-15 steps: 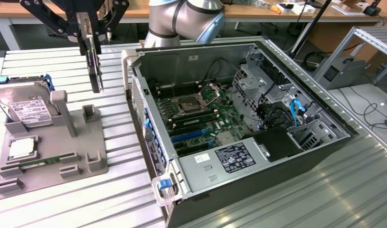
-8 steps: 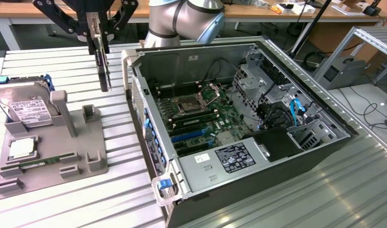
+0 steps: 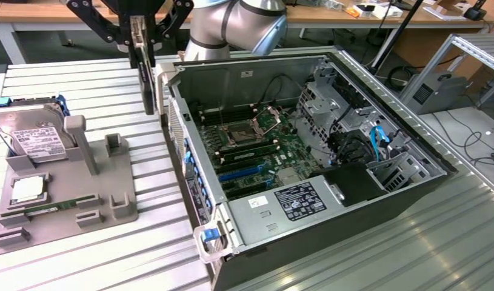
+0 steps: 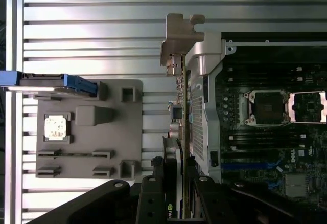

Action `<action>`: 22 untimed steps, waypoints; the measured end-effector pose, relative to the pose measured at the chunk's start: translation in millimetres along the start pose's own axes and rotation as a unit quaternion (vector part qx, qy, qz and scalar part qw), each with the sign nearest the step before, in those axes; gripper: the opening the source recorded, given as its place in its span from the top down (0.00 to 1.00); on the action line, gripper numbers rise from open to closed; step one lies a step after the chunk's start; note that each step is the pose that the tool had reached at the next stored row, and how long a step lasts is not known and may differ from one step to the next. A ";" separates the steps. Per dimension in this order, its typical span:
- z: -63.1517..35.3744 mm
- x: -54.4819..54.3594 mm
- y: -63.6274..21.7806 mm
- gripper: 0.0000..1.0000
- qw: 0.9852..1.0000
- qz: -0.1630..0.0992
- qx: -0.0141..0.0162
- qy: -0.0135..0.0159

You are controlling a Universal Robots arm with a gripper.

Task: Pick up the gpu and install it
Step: 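Pick up the gpu and move the gpu toward the slot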

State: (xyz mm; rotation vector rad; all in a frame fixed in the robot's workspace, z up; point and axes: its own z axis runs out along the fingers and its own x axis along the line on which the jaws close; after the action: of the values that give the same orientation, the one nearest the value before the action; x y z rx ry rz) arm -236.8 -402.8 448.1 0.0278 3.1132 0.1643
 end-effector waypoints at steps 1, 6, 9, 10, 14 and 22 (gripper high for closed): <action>0.1 -2.8 0.0 0.73 1.000 0.000 0.000 0.000; 0.3 -12.0 0.2 0.73 1.000 0.000 0.000 0.000; 0.4 -15.9 0.3 0.73 1.000 0.000 0.000 0.000; 0.4 -17.4 0.3 0.73 1.000 0.000 0.000 0.000; 0.6 -26.0 0.4 0.73 1.000 0.000 0.000 0.000; 1.0 -39.9 0.7 0.73 1.000 0.000 0.000 0.000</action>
State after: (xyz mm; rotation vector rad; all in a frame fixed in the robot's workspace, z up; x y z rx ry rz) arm -196.9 -402.7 448.2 0.0279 3.1133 0.1641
